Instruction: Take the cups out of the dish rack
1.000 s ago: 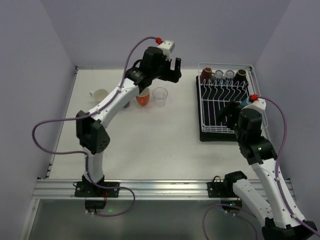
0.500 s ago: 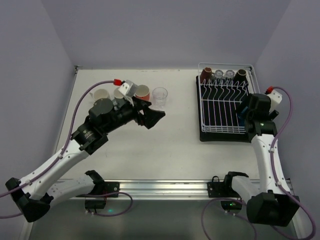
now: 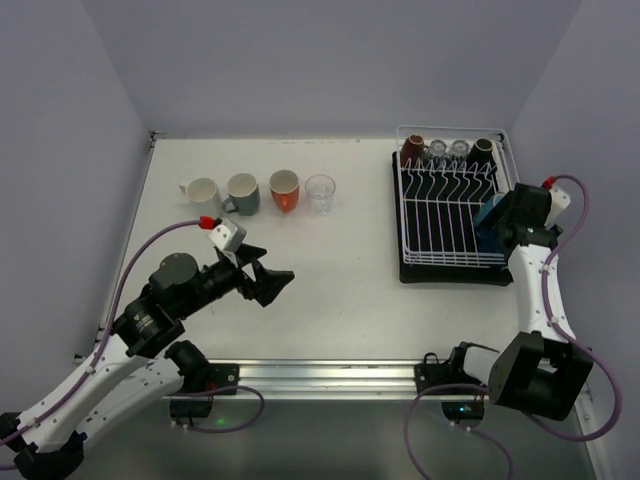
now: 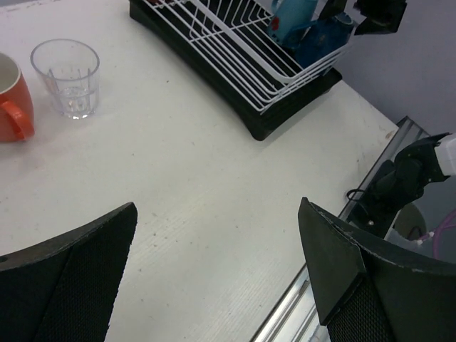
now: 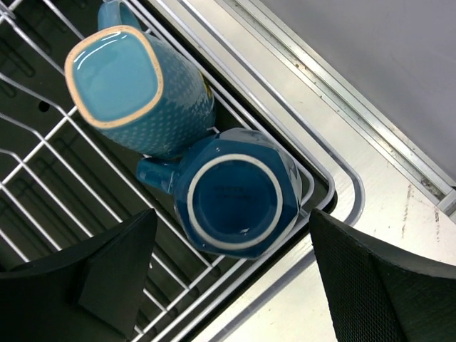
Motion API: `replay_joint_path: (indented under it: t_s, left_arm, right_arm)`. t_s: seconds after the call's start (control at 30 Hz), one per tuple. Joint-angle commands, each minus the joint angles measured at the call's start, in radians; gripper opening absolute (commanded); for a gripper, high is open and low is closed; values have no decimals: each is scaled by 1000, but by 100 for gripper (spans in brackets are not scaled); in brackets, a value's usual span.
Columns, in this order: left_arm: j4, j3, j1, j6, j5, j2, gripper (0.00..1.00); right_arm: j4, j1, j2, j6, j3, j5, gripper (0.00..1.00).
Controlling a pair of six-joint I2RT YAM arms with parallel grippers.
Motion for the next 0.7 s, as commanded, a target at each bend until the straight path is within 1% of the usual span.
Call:
replay_joint_path:
  t_s: [0.0, 0.17, 0.3, 0.33, 0.4, 0.43, 0.5, 0.57, 0.6, 0.67]
  left_arm:
    - [-21, 9, 4, 61, 0, 13, 98]
    - [-18, 1, -6, 64, 19, 8, 98]
    - [-21, 1, -7, 67, 13, 10, 98]
    - [-21, 1, -7, 67, 10, 11, 98]
    - [-20, 1, -7, 67, 8, 17, 98]
    - [-18, 1, -7, 66, 8, 19, 98]
    - [-18, 1, -6, 66, 7, 26, 98]
    - [-14, 1, -6, 64, 7, 33, 98]
    - [-12, 1, -6, 63, 7, 40, 98]
    - [-9, 3, -6, 58, 8, 49, 98]
  right_arm:
    - [47, -13, 28, -7, 21, -9, 89]
    - [79, -13, 74, 5, 5, -7, 87]
    - [99, -13, 108, 16, -1, -19, 82]
    - [104, -13, 110, 17, -5, -18, 76]
    - [122, -14, 99, 14, -15, -18, 71]
    - [125, -14, 95, 13, -16, -22, 60]
    - [134, -13, 67, 14, -16, -38, 49]
    - [151, -11, 32, 14, -28, -64, 42]
    - [168, -10, 10, 16, -35, -93, 41]
    - [179, -5, -53, 17, -50, -110, 36]
